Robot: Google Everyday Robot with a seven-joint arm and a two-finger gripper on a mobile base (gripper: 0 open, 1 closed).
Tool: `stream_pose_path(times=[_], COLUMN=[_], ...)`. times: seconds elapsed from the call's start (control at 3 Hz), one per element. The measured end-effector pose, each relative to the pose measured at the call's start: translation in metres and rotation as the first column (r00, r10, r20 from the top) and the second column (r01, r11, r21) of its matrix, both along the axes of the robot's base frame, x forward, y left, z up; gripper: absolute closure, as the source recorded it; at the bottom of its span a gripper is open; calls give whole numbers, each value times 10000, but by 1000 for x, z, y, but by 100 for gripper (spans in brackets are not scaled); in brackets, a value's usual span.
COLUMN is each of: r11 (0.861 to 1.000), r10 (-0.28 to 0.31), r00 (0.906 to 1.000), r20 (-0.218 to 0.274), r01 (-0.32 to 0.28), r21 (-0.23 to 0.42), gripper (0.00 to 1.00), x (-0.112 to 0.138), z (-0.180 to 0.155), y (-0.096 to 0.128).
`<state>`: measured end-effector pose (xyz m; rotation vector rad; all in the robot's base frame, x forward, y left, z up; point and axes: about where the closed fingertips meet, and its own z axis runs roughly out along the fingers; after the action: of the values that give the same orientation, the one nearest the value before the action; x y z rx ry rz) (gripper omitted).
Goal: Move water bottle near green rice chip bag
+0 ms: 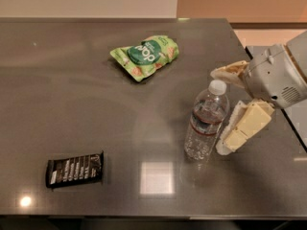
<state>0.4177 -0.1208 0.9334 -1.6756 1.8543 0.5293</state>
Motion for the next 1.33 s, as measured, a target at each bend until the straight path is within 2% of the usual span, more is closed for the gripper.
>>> stream_pose_path(times=[0.33,1.0,1.33], r11=[9998,9977,9973], r10=[14,101,-217], r00=[9999,9996,9998], r20=[-139,-254,9], r01=[-11,-83,216], r21=[197,670,698], gripper=[17,64,87], x=[-1,-1,17], z=[-2,8,24], y=[5,12,11])
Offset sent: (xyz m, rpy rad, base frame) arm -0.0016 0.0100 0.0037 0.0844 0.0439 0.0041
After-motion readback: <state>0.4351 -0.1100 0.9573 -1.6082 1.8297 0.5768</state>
